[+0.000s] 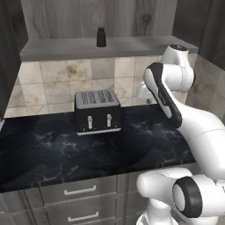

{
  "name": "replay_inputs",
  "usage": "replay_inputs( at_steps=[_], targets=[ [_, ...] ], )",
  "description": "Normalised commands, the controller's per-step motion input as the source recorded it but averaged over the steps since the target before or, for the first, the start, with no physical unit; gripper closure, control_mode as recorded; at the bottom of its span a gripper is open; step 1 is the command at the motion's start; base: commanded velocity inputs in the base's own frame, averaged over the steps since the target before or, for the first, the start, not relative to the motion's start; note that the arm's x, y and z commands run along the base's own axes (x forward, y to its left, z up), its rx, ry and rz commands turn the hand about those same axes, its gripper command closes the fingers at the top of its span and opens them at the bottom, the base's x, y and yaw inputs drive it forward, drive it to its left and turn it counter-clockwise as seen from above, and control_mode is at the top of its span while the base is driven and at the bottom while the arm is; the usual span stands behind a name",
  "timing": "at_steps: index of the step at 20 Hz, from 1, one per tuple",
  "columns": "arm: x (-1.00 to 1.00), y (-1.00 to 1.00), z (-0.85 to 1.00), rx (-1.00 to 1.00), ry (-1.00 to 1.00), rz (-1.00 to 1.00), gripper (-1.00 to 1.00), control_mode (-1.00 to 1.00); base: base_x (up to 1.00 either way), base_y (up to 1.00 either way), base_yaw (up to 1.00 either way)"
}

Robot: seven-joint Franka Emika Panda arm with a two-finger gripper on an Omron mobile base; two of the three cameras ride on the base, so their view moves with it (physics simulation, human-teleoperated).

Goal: Retrieve the shaker from the cabinet and place it next the steak on a plate on the dining table.

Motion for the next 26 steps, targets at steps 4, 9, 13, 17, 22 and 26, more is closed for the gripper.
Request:
replay_inputs(
  at_steps=[4,9,13,17,22,26],
  targets=[
    [-0.05,0.00,0.04,0.00,-0.09,0.00,-1.00,-1.00,0.00,0.00,0.00],
    [-0.08,0.04,0.24,0.00,-0.12,0.02,-1.00,-1.00,0.00,0.00,0.00],
    [-0.05,0.20,0.29,-0.02,-0.12,0.00,-1.00,-1.00,0.00,0.00,0.00],
    [0.00,0.28,0.52,0.00,-0.12,0.00,-1.00,-1.00,0.00,0.00,0.00],
    [0.00,0.35,0.59,0.00,-0.14,0.04,-1.00,-1.00,0.00,0.00,0.00],
    [0.00,0.43,0.53,0.00,-0.19,0.10,-1.00,-1.00,0.00,0.00,0.00]
  ],
)
